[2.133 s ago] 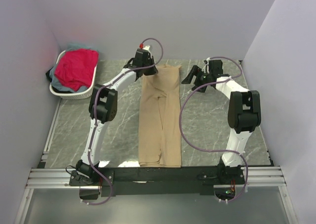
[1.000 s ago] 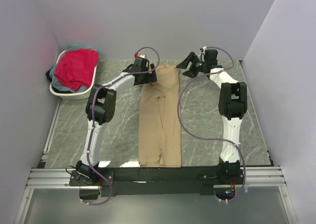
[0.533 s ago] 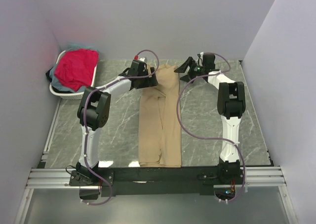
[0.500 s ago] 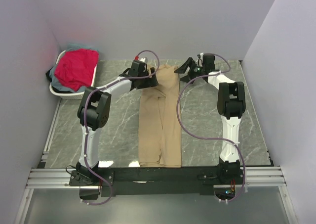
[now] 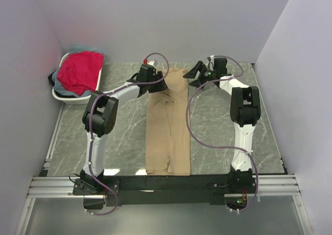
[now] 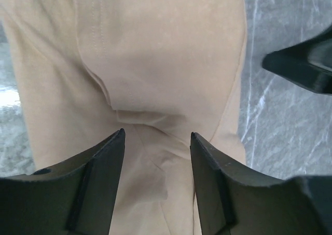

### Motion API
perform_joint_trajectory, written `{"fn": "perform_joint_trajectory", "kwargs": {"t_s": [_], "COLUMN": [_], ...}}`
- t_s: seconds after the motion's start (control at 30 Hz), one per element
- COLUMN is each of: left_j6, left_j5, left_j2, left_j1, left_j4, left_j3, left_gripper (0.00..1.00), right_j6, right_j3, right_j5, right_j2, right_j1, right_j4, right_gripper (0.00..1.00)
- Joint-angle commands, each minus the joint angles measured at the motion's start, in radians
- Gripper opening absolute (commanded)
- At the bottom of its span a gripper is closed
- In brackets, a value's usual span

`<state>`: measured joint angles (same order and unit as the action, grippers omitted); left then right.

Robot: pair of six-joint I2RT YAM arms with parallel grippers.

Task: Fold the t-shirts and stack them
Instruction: Fold the tshirt

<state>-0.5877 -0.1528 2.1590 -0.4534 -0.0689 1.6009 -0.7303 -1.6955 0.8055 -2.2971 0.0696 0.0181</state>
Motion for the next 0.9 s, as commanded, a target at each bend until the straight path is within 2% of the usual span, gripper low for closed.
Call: {"fn": "perform_joint_trajectory", "kwargs": {"t_s": [0.0,0.3,0.47,0.57,0.67,0.8,0.87], "left_j6": [0.008,-0.009,-0.026,-0.031,-0.035,-0.037,-0.035], "left_j5": [0.051,0.091,0.079,0.073,0.061,0.068,0.076], "left_j2": [0.016,0.067,0.099,0.122,0.13,0.11,0.085], "left_j1": [-0.004,-0.008,-0.011,-0.013,-0.013,-0.013,-0.014], "left_j4": [0.043,0.061,0.098,0.095,0.103,0.086,0.074], "left_j3": [0.018,0.027,0.044,0.071,0.076,0.073,0.068], "left_gripper": [0.58,0.56,0.5,0.39,0.17,0.03,0.01], "right_j6": [0.035,0.069,0.088,0.091,0.094,0.098,0.1], "right_j3": [0.0,0.017,0.028,0.037,0.046,0.062,0.072], "right_j5": [0.015,0.001,-0.005,-0.008,-0.008,-0.006,-0.008], "right_j2": [0.1,0.154,0.176,0.18,0.18,0.182,0.185], "right_j1": [0.007,0.009,0.009,0.009,0.009,0.009,0.012], "right_j4": [-0.026,0.016,0.034,0.034,0.034,0.031,0.029], "right_gripper": [0.83,0.83,0.83,0.83,0.83,0.83,0.83]}}
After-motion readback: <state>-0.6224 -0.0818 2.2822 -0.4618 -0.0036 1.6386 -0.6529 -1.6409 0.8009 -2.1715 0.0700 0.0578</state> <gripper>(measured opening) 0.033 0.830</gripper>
